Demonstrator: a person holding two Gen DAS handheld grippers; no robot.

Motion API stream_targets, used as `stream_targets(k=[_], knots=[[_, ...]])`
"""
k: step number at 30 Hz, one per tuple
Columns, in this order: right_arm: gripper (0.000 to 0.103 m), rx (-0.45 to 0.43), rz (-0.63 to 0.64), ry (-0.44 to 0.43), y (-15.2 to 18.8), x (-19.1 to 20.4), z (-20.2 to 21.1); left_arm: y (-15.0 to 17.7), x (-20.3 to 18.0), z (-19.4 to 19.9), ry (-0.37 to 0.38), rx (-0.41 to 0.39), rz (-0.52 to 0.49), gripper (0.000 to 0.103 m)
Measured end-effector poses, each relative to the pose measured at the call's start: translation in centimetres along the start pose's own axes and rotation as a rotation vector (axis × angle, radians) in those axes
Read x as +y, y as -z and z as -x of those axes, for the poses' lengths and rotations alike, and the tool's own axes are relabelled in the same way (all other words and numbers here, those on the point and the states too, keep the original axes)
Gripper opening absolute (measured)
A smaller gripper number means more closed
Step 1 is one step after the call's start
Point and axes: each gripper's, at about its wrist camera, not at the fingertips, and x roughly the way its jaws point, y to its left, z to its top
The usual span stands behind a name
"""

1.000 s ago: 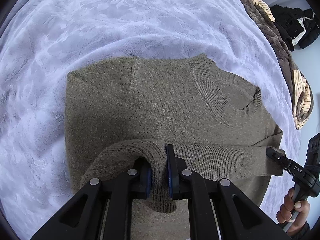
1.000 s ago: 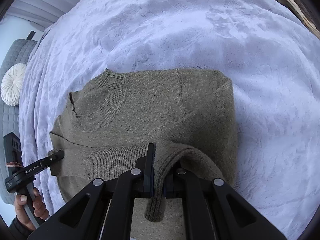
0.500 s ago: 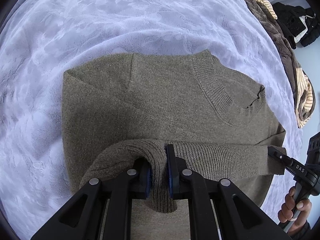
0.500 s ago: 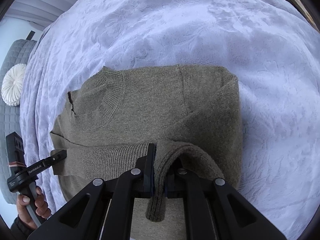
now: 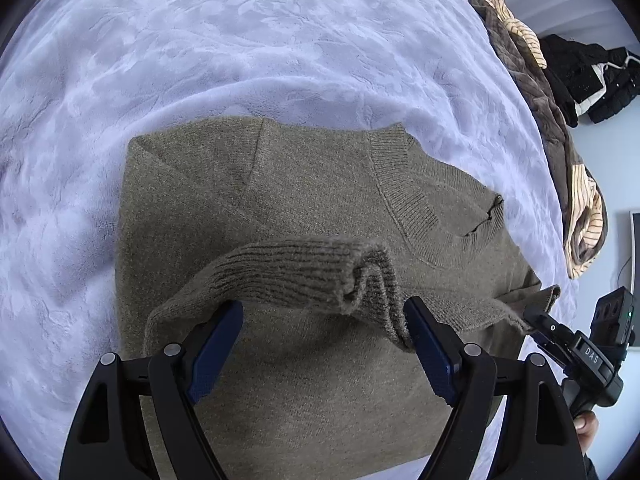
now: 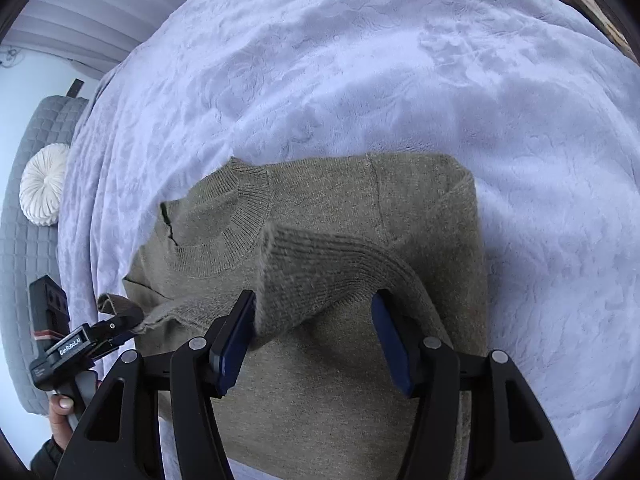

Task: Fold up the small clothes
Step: 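Open both grippers to release the hem onto the sweater, then press the folded sweater flat with both open grippers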

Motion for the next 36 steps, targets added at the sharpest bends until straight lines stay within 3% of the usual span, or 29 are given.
stream_targets(k=[7,12,17,22,26,30,34,36], knots=[[0.063,-0.051,-0.021,-0.041,0.3,-0.1,1.2,-0.7,1.7,1.7,0.099,-0.063,0.087,0.083],[0.063,-0.109,0.050,-0.034,0.7,1.4,2.5,-0.5,0.4,2.3,0.098,-0.088,-0.019,0.083],[0.063,-0.067,0.177,0.041,0.6,3.6,0.4,-0.9,-1.9,-0.3,-0.019,-0.055,-0.148,0.083],[0.063,-0.016,0.179,0.142,-0.4,2.5,-2.3,-1.1,-0.7,-2.8,-0.069,-0.015,-0.129,0.083],[0.063,0.003,0.106,0.122,-0.8,0.0,-3.0,-1.0,-0.5,-3.8,-0.079,0.005,-0.163,0.083],[0.063,-0.010,0.080,0.127,-0.4,0.2,-2.0,-0.2,-1.4,-2.6,-0.134,-0.026,-0.189,0.083],[0.064,-0.066,0.101,0.068,2.0,1.6,0.8,2.3,-1.7,-0.4,-0.157,-0.067,-0.218,0.083],[0.066,-0.053,0.135,0.060,3.7,2.4,1.2,4.0,-1.7,0.1,-0.172,-0.072,-0.237,0.083]])
